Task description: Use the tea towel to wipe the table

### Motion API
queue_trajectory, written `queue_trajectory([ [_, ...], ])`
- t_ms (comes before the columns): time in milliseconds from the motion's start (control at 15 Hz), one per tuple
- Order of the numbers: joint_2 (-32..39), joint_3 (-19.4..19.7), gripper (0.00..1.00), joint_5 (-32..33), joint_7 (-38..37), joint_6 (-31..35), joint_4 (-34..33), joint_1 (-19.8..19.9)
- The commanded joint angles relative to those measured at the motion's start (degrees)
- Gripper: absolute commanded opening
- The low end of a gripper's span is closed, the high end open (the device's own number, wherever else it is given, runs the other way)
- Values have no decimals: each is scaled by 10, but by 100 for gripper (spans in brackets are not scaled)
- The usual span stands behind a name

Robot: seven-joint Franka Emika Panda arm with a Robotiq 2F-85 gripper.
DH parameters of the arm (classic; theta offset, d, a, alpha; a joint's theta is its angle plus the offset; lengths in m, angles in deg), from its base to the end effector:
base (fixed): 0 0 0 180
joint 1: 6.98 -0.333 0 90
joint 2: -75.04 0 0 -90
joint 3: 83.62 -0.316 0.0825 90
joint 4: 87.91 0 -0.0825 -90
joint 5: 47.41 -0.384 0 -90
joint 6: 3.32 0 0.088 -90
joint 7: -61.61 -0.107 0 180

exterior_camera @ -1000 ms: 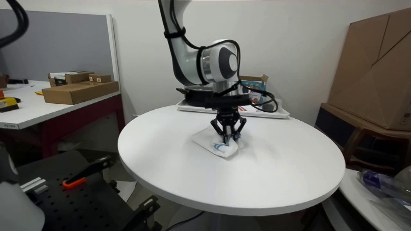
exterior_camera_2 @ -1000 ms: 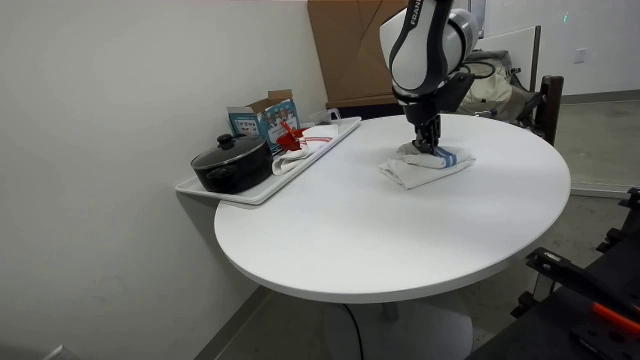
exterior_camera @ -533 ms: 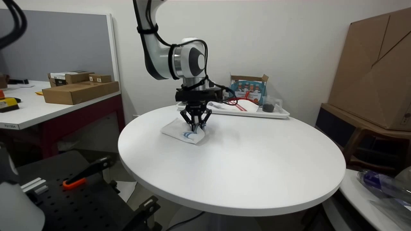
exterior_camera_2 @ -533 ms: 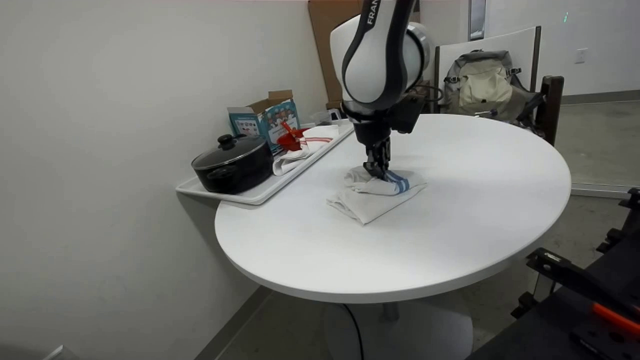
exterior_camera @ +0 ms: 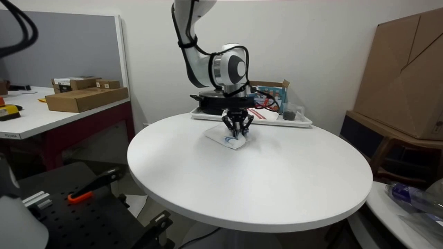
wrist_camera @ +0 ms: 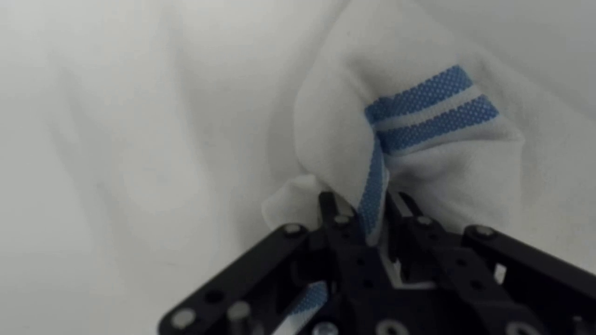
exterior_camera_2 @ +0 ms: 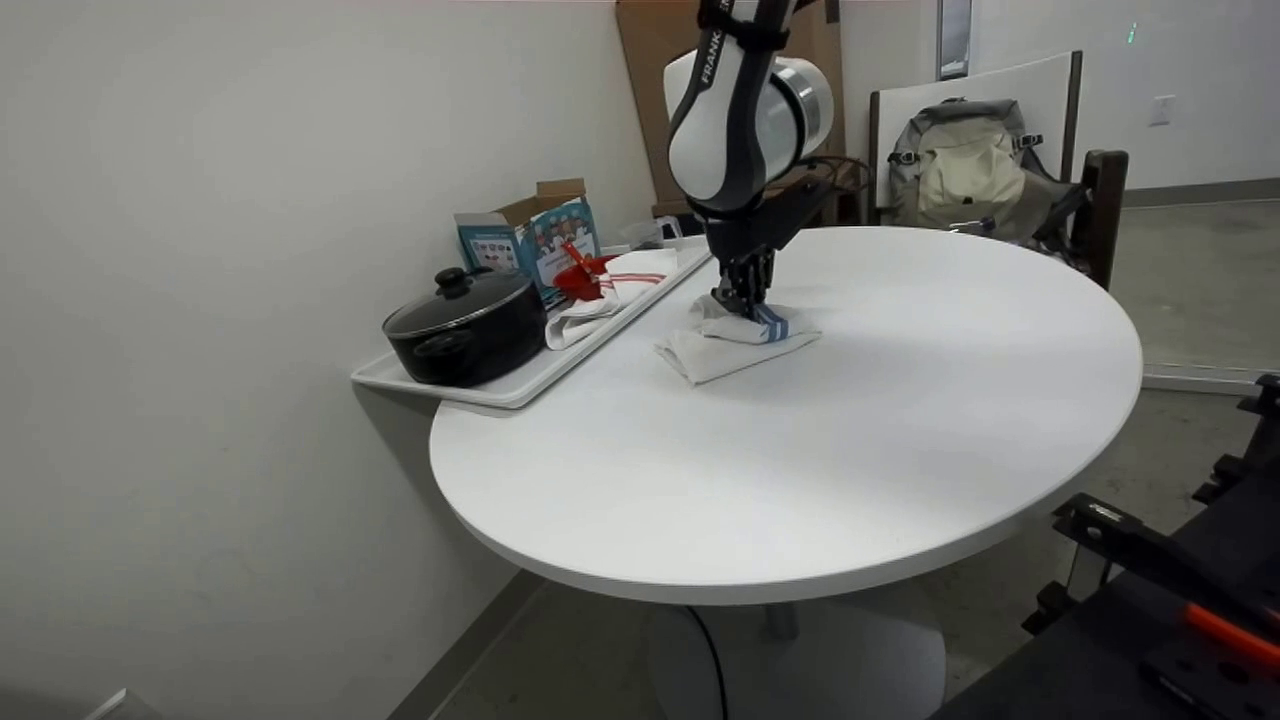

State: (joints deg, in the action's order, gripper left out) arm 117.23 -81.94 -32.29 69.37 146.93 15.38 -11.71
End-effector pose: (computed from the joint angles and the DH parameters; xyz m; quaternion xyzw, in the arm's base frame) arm 0.6535 0.0421 0.1424 0.9740 0.2082 0.0373 0.0812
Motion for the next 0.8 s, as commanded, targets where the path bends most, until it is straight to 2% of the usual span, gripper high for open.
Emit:
queue_trajectory([
  [0,49,36,5,-3,-22,-15,-70,19],
  [400,9,113,5,36,-47,-5,7,27],
  [533,-19,121,5,50,-40,-8,60,24],
  [733,-62,98,5,59,-19,-6,134,27],
])
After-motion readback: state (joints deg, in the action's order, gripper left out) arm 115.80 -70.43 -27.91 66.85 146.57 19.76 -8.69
